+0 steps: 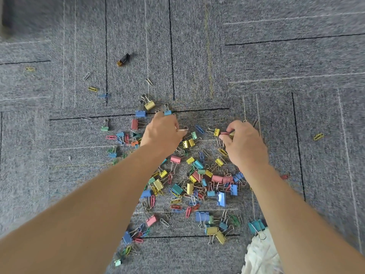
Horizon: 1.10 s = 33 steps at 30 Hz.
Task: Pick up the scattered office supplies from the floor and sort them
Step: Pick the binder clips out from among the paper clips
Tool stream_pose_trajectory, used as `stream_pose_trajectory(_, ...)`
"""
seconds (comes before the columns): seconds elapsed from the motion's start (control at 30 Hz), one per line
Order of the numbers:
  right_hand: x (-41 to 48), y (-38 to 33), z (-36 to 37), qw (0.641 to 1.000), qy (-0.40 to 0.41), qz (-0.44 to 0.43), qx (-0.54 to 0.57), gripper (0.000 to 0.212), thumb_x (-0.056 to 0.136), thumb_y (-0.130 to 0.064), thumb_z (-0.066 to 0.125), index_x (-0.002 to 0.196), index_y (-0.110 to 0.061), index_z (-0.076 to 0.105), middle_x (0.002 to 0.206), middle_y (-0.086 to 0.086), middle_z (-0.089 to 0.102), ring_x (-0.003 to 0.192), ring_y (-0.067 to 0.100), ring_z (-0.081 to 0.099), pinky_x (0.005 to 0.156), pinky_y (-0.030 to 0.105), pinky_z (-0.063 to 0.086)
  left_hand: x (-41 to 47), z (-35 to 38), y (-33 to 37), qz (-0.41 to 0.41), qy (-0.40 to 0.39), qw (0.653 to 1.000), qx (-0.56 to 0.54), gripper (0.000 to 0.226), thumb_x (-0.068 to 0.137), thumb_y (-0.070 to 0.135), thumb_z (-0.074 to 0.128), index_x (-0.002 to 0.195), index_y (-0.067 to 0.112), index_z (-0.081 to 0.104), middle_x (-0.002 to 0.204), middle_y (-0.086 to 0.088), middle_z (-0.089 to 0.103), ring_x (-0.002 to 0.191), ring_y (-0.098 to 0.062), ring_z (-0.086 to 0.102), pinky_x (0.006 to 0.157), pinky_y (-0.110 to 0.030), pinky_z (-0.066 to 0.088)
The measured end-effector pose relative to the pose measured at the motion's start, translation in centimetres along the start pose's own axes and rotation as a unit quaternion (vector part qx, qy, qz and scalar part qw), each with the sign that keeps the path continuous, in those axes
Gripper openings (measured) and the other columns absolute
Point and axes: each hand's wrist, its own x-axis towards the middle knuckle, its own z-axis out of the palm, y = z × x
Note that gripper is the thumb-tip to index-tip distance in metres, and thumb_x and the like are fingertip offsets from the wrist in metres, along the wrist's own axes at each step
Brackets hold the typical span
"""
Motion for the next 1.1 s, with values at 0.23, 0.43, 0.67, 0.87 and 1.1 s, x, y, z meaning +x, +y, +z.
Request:
stream_pose_trajectory(0.23,-0.3,-0.1,0.1,0.999,0.008,-0.030,-0.045,0.024,0.098,-0.039,0.056,0.109,-0.017,0.053,0.104,0.004,0.054,0.079,0.021,0.056,0.065,0.038,0.054,-1.4,0.6,-1.5,-0.033,0.078,0.985,-0.148,0.021,0.100,0.039,0.054,0.098,0.019,0.048,0.074,-0.003,0.059,0.054,-0.016,0.051,0.046,-0.027,0.039)
stream_pose_trajectory(0.43,-0.2,-0.3,0.0,1.000,-0.016,-0.027,-0.001,0.028,0.097,-0.031,0.060,0.119,-0.015,0.054,0.111,0.008,0.054,0.088,0.024,0.059,0.074,0.037,0.055,-2.3,1.0,-2.5,-0.035,0.036,0.979,-0.198,0.034,0.104,0.033,0.044,0.135,0.046,0.044,0.089,0.000,0.067,0.040,-0.009,0.042,0.034,-0.019,0.034)
stream_pose_trajectory(0.67,-0.4,-0.7,0.6,0.999,-0.007,-0.041,0.030,0.019,0.096,-0.021,0.060,0.112,-0.011,0.054,0.111,0.009,0.046,0.080,0.021,0.055,0.071,0.031,0.054,-2.0,1.4,-1.6,-0.045,0.031,0.980,-0.189,0.026,0.106,0.034,0.037,0.130,0.043,0.041,0.082,-0.003,0.066,0.044,-0.014,0.047,0.041,-0.023,0.036)
stream_pose_trajectory(0.87,-0.7,-1.1,0.6,0.998,-0.011,-0.062,-0.006,0.026,0.091,-0.016,0.063,0.110,-0.009,0.047,0.102,0.013,0.049,0.086,0.028,0.054,0.071,0.035,0.053,-2.0,1.8,-1.3,-0.071,0.064,0.973,-0.212,0.022,0.102,0.022,0.043,0.104,0.043,0.049,0.087,0.002,0.070,0.044,-0.014,0.047,0.037,-0.020,0.031)
stream_pose_trajectory(1.1,-1.1,-0.2,-0.4,0.992,-0.019,-0.042,0.114,0.019,0.086,-0.019,0.066,0.103,-0.015,0.058,0.090,0.004,0.057,0.074,0.018,0.051,0.059,0.025,0.038,-2.2,1.4,-2.1,-0.049,0.075,0.989,-0.121,0.035,0.103,0.018,0.040,0.123,0.035,0.062,0.104,0.000,0.069,0.055,-0.014,0.051,0.046,-0.022,0.034)
